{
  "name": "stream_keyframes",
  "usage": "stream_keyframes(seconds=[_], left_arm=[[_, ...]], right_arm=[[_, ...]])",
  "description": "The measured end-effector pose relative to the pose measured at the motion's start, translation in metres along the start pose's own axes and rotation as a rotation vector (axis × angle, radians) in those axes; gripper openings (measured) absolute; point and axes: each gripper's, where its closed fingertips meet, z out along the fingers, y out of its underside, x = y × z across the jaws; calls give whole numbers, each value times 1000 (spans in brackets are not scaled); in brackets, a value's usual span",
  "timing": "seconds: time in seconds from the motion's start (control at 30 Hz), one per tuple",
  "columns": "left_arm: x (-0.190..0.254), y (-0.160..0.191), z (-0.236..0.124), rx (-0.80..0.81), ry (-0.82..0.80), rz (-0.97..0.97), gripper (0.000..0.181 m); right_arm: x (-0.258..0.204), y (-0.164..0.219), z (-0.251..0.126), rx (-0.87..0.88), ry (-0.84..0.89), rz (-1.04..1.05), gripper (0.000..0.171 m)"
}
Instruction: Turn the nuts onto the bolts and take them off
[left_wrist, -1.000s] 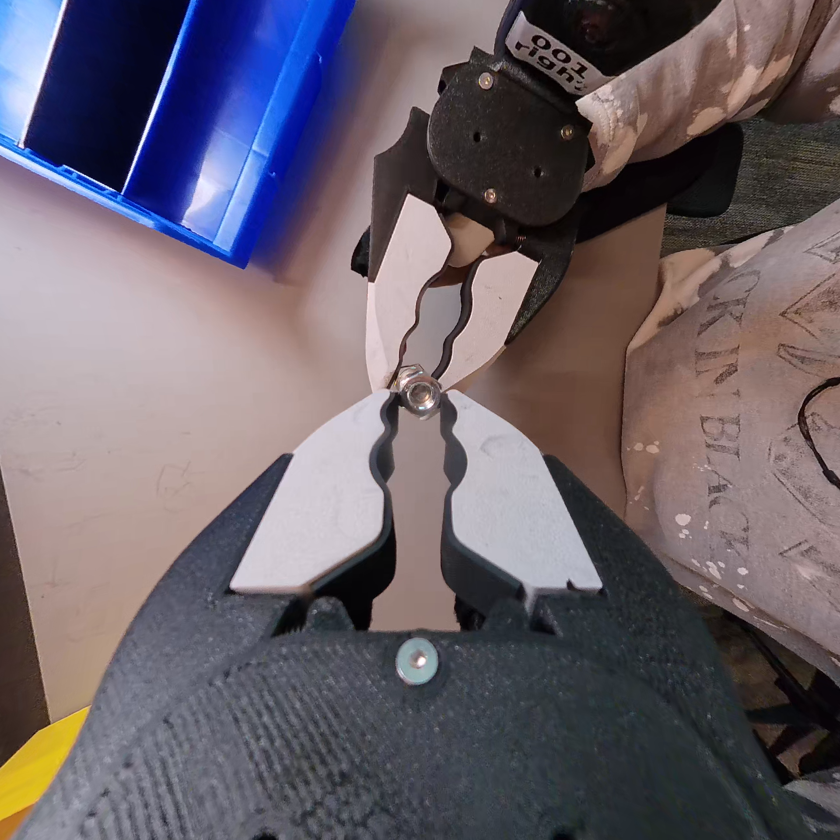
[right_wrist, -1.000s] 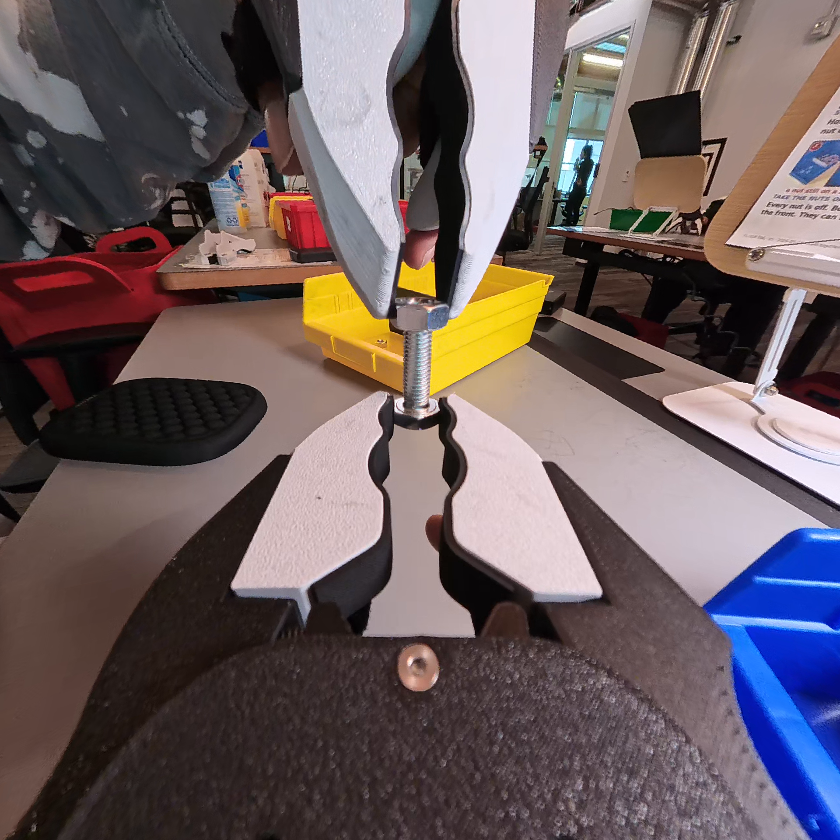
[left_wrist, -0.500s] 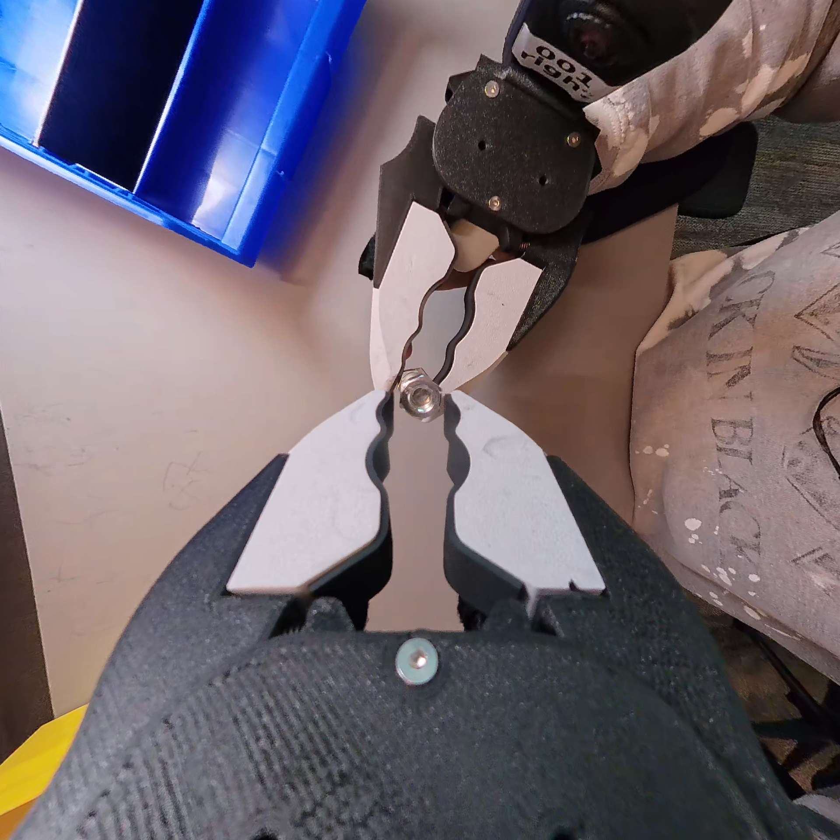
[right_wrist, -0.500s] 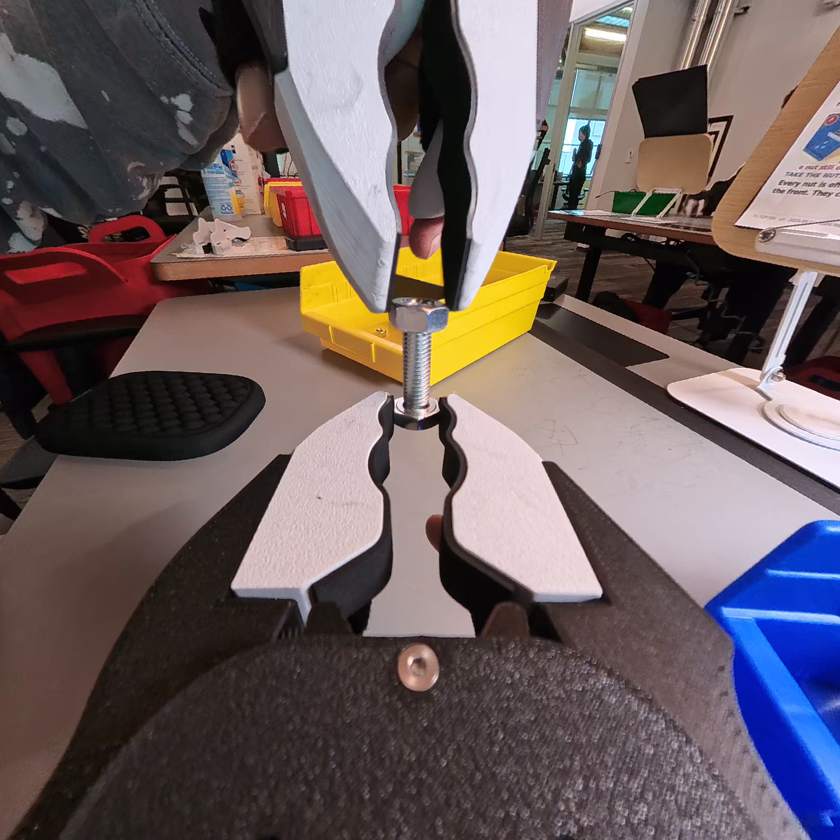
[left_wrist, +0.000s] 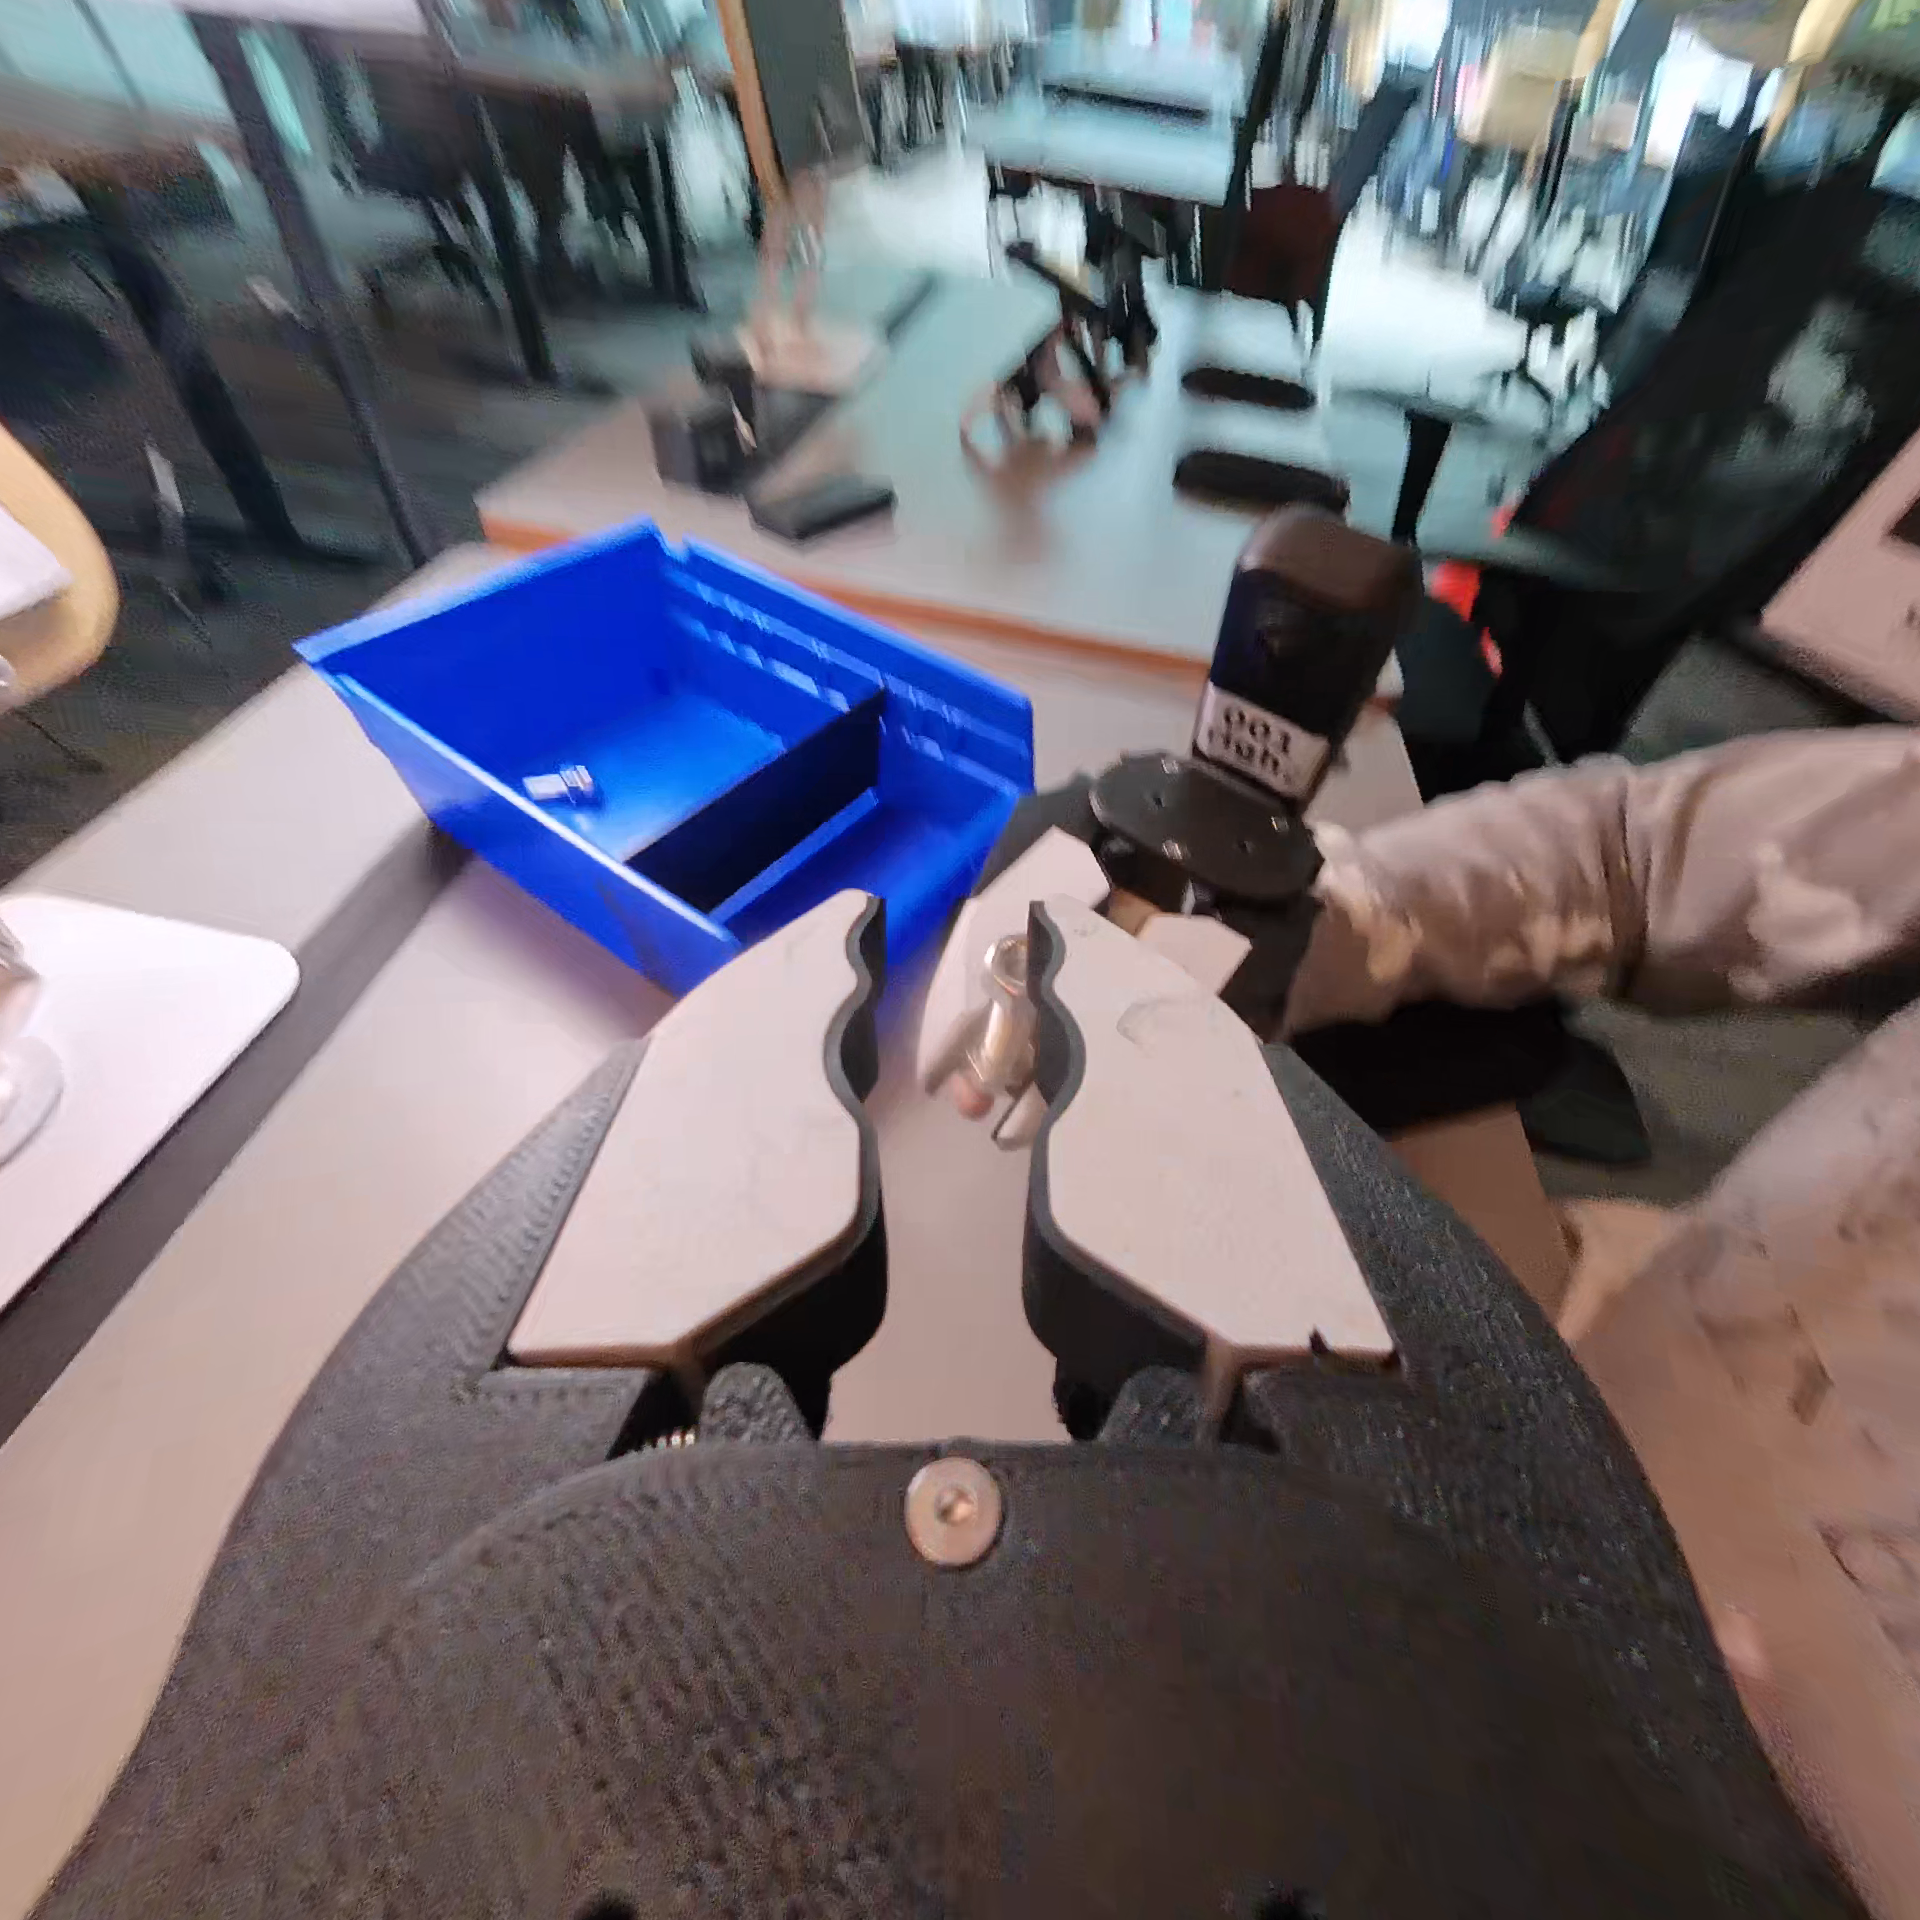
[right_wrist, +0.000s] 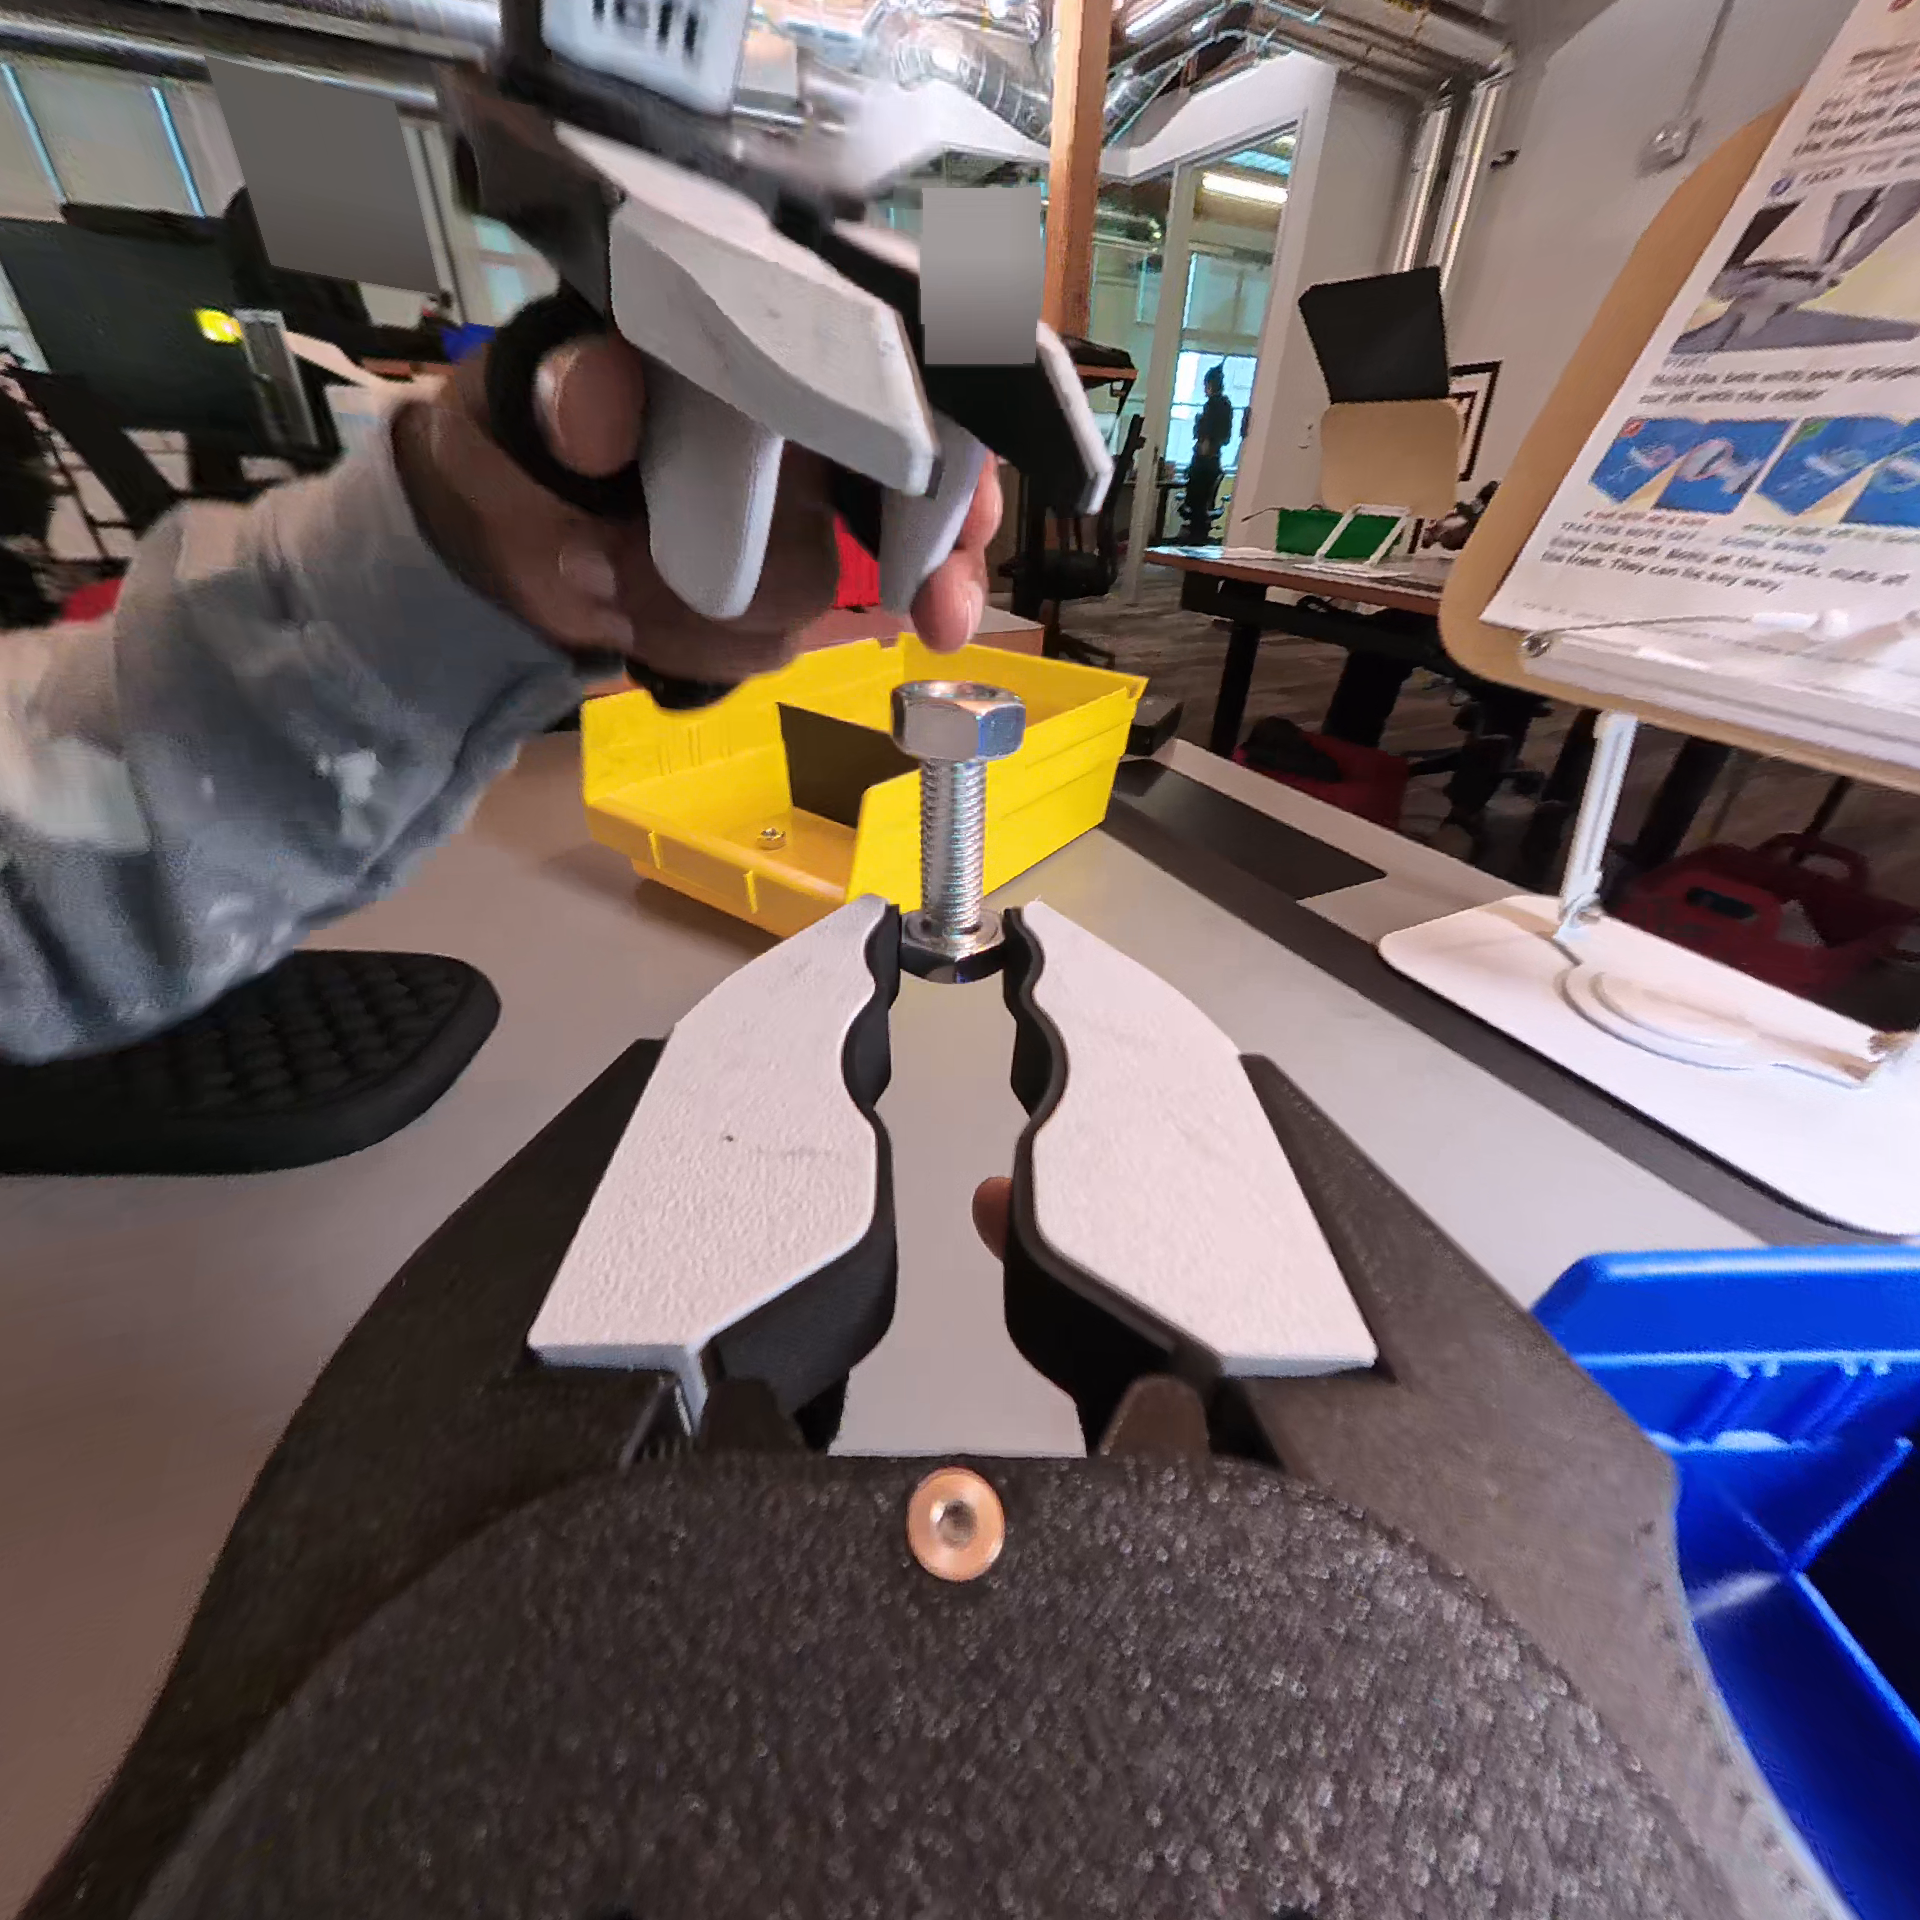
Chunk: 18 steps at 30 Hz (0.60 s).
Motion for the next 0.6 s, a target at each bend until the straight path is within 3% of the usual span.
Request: stream_keyframes(seconds=[0.17,0.6], left_arm=[[-15,-8,-3,282,-53,-25,28],[-30,11,9,300,-154,-8,28]], right_arm=[[16,-11,10,6,67,-1,18],[33,-14,34,19,127,15,19]])
